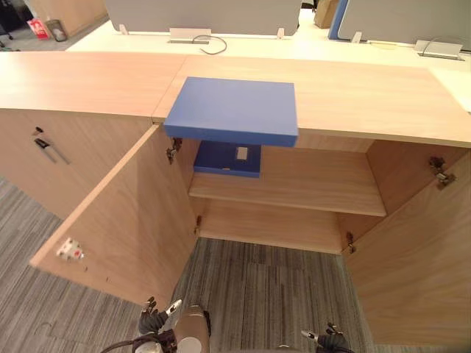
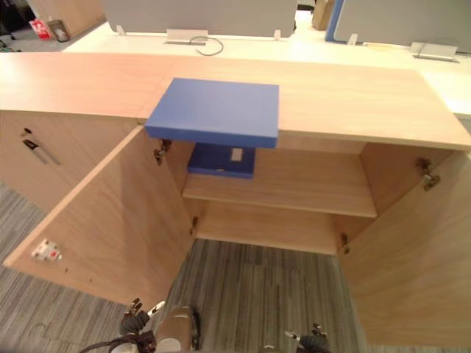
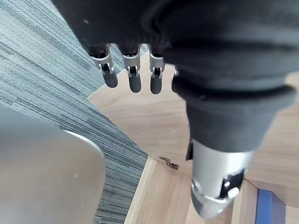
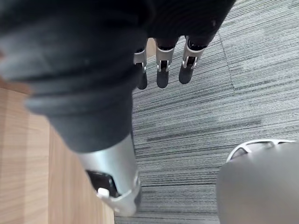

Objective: Walk over to the cabinet, pick up the folder, carry it to the office cabinet, place the folder inside the office cabinet, then close the office cabinet door

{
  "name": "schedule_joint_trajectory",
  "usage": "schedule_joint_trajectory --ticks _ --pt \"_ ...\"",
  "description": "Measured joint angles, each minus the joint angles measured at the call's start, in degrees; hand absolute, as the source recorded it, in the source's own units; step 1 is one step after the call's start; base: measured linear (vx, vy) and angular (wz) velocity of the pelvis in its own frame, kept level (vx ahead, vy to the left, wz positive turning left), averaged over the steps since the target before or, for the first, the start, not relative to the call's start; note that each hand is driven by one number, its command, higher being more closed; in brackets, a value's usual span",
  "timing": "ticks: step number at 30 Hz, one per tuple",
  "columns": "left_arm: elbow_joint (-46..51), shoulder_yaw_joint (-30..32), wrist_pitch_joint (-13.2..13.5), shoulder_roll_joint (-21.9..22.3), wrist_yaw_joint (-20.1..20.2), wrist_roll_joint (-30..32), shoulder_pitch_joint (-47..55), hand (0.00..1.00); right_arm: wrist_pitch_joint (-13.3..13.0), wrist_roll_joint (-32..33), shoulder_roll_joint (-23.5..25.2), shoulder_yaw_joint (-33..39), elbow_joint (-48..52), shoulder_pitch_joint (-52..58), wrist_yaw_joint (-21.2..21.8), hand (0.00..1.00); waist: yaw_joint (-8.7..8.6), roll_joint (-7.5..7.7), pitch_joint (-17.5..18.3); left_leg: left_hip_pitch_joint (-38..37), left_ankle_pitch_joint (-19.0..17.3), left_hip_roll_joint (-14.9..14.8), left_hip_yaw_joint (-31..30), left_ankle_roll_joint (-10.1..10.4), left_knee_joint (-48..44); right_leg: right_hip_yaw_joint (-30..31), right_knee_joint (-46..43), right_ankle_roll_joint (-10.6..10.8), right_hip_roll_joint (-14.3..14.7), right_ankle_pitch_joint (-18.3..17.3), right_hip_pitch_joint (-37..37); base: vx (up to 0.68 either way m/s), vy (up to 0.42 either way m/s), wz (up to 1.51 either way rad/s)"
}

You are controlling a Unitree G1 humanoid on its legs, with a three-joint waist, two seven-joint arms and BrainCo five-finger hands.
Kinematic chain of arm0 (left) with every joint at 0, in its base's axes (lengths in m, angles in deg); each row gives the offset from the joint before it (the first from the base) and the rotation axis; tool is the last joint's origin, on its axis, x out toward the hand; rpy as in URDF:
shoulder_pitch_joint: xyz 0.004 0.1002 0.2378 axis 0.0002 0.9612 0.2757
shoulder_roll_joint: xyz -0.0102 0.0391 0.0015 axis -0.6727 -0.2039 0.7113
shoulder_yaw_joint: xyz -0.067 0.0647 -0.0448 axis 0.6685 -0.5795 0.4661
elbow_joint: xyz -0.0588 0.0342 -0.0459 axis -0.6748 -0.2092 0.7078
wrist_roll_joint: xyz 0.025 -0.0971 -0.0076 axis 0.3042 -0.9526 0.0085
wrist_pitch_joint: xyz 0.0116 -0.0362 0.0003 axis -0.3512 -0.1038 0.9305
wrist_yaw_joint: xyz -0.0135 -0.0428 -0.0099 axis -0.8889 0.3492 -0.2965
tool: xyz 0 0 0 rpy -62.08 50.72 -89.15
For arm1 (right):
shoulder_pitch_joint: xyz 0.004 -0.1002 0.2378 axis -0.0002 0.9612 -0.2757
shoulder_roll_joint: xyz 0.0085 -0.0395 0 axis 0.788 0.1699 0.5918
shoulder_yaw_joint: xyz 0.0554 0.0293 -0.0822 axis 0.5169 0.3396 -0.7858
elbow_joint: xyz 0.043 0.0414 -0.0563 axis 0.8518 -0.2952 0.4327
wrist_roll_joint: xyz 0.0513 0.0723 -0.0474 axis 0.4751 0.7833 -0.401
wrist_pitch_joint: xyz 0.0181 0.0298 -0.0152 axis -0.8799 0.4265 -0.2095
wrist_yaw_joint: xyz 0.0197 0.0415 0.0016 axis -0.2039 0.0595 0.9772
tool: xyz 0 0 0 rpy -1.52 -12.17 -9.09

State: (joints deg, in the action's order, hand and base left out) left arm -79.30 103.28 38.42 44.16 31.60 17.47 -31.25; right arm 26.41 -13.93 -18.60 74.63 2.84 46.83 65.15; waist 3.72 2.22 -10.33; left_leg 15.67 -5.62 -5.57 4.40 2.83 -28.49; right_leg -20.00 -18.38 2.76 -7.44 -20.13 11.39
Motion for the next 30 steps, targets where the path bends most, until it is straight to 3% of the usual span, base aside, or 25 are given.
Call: schedule_joint_trajectory --ticks 1,4,5,6,8,11,13,16,17,18,19,21,25,30 --pt "0.2 0.8 0.4 -0.1 -0.1 -0.1 0.0 0.0 0.0 0.0 2.3 -0.1 0.5 0.3 0.0 0.0 0.62 2.08 1.3 -2.0 -0.6 2.3 2.3 -1.2 2.7 0.1 0.1 2.8 -3.2 2.1 -0.2 0.37 0.28 -0.23" --pt "0.1 0.5 0.4 0.1 -0.1 -0.1 0.1 0.0 -0.1 -0.3 3.8 -1.3 1.4 0.2 0.8 0.0 1.67 2.23 1.8 -5.6 -1.7 4.4 5.5 -3.0 4.9 0.4 -2.4 3.8 -7.0 4.2 -0.3 0.29 0.266 -0.4" --pt "0.1 0.2 0.4 0.1 -0.1 -0.1 0.5 0.0 0.0 -1.3 3.9 -1.3 2.0 0.0 1.5 0.0 2.19 1.83 2.1 -9.3 -2.2 6.0 7.7 -3.7 8.3 2.2 -10.0 3.3 -10.0 5.4 -2.8 0.24 0.283 -0.61" --pt "0.1 0.1 0.4 0.2 -0.1 -0.1 0.7 0.0 0.1 -2.1 3.8 -1.2 2.3 0.0 1.6 0.0 2.13 1.64 2.2 -10.6 -2.4 6.6 8.1 -4.1 9.4 3.2 -14.3 3.0 -11.2 6.3 -4.8 0.19 0.25 -0.46" --pt "0.1 -0.3 0.3 0.1 0.0 0.2 0.7 0.0 0.1 -2.5 3.2 -1.2 3.0 0.4 1.7 0.0 1.15 0.92 2.3 -14.0 -2.7 7.3 8.2 -4.7 11.9 5.1 -26.6 0.2 -14.6 9.5 -10.6 0.17 0.2 -0.09" --pt "-0.2 -1.9 0.3 0.1 0.0 1.3 0.8 0.0 -0.2 -2.4 3.1 -1.2 3.7 0.6 1.7 0.0 0.66 0.85 2.4 -16.5 -2.8 6.7 7.6 -4.7 14.3 4.6 -29.8 0.5 -16.3 9.2 -15.8 0.1 0.084 0.06" --pt "-1.1 -2.2 0.4 0.0 0.0 1.6 0.7 0.0 -0.3 -2.4 3.0 -1.1 3.7 0.5 1.9 0.0 -0.15 0.62 2.5 -17.3 -2.9 6.0 6.6 -4.4 14.3 4.5 -25.0 1.6 -16.3 8.5 -16.5 0.11 -0.049 0.27" --pt "-2.3 -3.0 0.4 -0.7 0.0 1.6 0.8 0.0 -0.3 -2.6 2.9 -1.1 3.5 0.3 2.2 0.0 -0.71 0.33 2.7 -17.9 -3.1 4.0 5.1 -2.1 13.7 4.6 -10.8 1.6 -14.0 9.0 -16.2 0.14 -0.241 0.2" --pt "-2.5 -3.1 0.5 -1.2 0.0 1.5 0.6 0.0 -0.3 -2.6 3.1 -1.2 3.1 0.3 2.2 0.0 -0.68 1.08 2.8 -17.8 -3.5 3.7 4.9 -0.7 13.1 4.7 -5.4 1.2 -13.2 13.6 -16.1 0.08 -0.269 0.02" --pt "-3.0 -3.1 0.6 -1.3 0.0 1.4 0.4 0.0 -0.3 -2.5 3.1 -1.1 3.0 0.2 2.2 0.0 -0.81 1.35 2.9 -17.8 -3.9 3.3 4.7 0.0 12.8 4.9 -5.1 4.1 -13.0 12.9 -16.0 0.08 -0.364 -0.09" --pt "-4.1 -2.9 0.5 -0.5 0.0 1.3 0.3 0.0 -0.3 -2.6 2.1 -1.3 2.3 -0.2 2.2 0.0 -0.86 -0.17 3.3 -17.8 -4.5 1.2 4.4 1.0 12.1 4.6 -5.0 4.2 -11.2 12.3 -15.3 0.05 -0.34 -0.14" --pt "-4.7 -3.9 0.6 0.1 0.1 0.9 0.5 0.0 -0.2 -2.6 1.1 -1.5 2.1 -0.4 2.2 0.0 -1.15 -1.63 3.8 -18.2 -4.3 -0.9 4.0 2.6 12.6 3.7 -5.5 3.7 -9.2 10.8 -15.1 0.03 -0.294 -0.05" --pt "-5.5 -3.2 0.8 0.2 0.0 -0.2 0.4 0.0 0.4 -2.8 0.8 -2.8 0.2 -2.3 2.1 0.0 -1.09 -1.5 3.9 -18.7 -3.0 -3.6 0.8 5.0 15.3 -0.3 -6.6 2.4 -6.6 7.8 -14.0 0.0 -0.243 0.33" --pt "-6.2 -2.6 1.0 0.1 -0.1 -2.9 0.0 0.0 0.7 -2.3 0.6 -3.0 -1.7 -3.2 1.8 0.0 -0.81 -1.28 4.3 -17.6 -2.2 -5.8 -3.1 6.3 15.2 -4.7 -6.7 1.3 -4.7 5.4 -12.0 0.07 -0.135 0.44"
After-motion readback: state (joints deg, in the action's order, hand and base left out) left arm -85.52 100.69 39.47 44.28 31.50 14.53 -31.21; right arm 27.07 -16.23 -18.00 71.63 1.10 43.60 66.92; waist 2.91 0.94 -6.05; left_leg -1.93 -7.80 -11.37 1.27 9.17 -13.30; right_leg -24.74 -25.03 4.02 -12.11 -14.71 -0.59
